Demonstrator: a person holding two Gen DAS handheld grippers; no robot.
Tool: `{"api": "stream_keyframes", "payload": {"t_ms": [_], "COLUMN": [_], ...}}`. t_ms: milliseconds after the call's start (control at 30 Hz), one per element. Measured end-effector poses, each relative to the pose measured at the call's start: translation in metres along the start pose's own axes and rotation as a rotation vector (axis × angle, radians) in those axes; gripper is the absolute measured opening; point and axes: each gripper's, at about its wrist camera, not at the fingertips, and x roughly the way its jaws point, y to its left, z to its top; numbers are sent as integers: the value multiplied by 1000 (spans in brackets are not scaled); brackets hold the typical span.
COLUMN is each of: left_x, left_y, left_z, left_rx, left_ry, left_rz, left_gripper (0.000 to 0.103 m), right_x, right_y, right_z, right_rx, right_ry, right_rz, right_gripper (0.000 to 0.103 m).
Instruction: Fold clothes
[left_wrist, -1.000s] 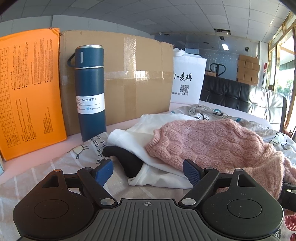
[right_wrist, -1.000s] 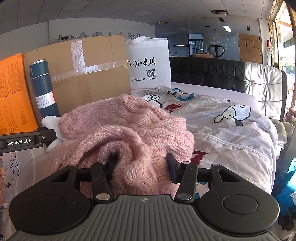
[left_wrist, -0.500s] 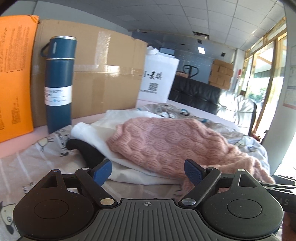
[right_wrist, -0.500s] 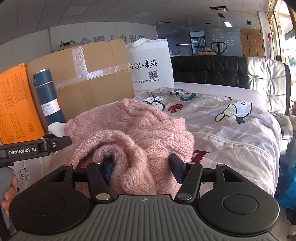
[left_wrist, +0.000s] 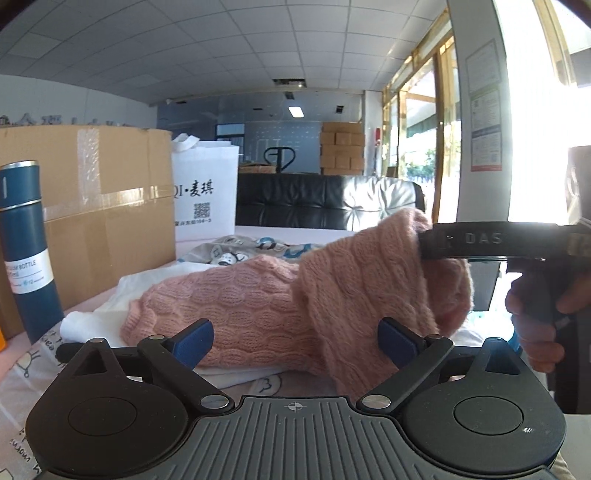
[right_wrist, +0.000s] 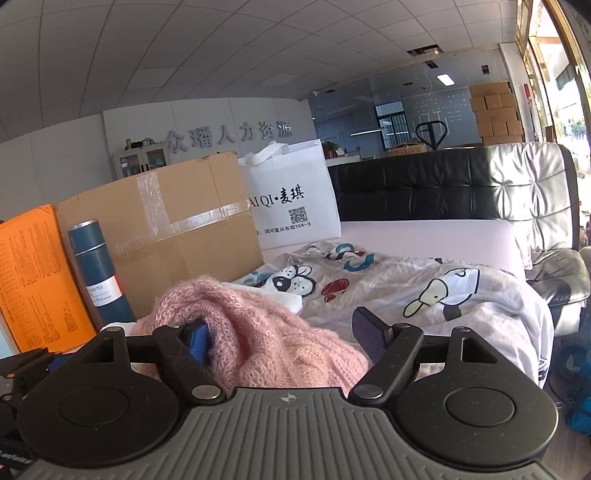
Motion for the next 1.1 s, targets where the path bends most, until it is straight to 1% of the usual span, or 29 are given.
{"api": "stream_keyframes", "payload": {"t_ms": [33,67,200,300,367,433,500,533,600,633,700,733,767,800,833,867,900,933,1000,1100], "left_x": [-1,-3,-8,-4,1,8,16,19,25,28,35,38,42,46,49,52,55,58,59,51], "left_y": [-1,-2,-5,-11,-17,-24,-31,-32,-34,-33,-30,-30,-31,-32,-33,-36,-39,-43,-48,-53], "left_z": [0,1,1,-2,-5,-6,-10,-12,-16,-17,-17,-18,-17,-16,-15,-15,-16,-16,-17,-15], "left_rx": [5,2,-15,-14,3,15,62,81,115,107,82,73,60,47,34,32,32,31,9,-51], "left_ry": [-8,-16,-48,-36,-25,-8,28,42,67,75,99,110,126,143,160,177,193,210,218,195], "left_rz": [-11,-36,-142,-211,-233,-185,-91,-61,-4,11,31,40,43,46,48,55,63,71,103,178], "left_gripper": [98,98,101,102,102,102,102,102,102,102,101,100,97,86,69,58,41,28,18,16], "right_x": [2,4,15,28,34,38,39,37,30,27,21,19,20,24,28,33,40,47,61,82], "right_y": [0,0,-2,-6,-10,-13,-10,-9,-12,-17,-32,-41,-48,-53,-57,-61,-62,-63,-67,-63], "right_z": [1,1,-1,-6,-9,-12,-15,-17,-19,-20,-17,-14,-12,-11,-10,-8,-8,-7,-6,-8], "right_rx": [-12,-25,-54,-49,-25,-22,-84,-128,-207,-220,-196,-168,-140,-122,-104,-86,-65,-39,31,44], "right_ry": [-5,-10,-8,54,94,139,188,206,212,212,190,173,152,134,116,102,95,91,108,164], "right_rz": [-6,-11,-7,11,41,81,125,155,227,252,303,324,323,297,271,245,218,205,235,252], "right_gripper": [76,78,82,83,84,84,84,84,84,85,86,89,93,96,97,97,97,97,98,101]}}
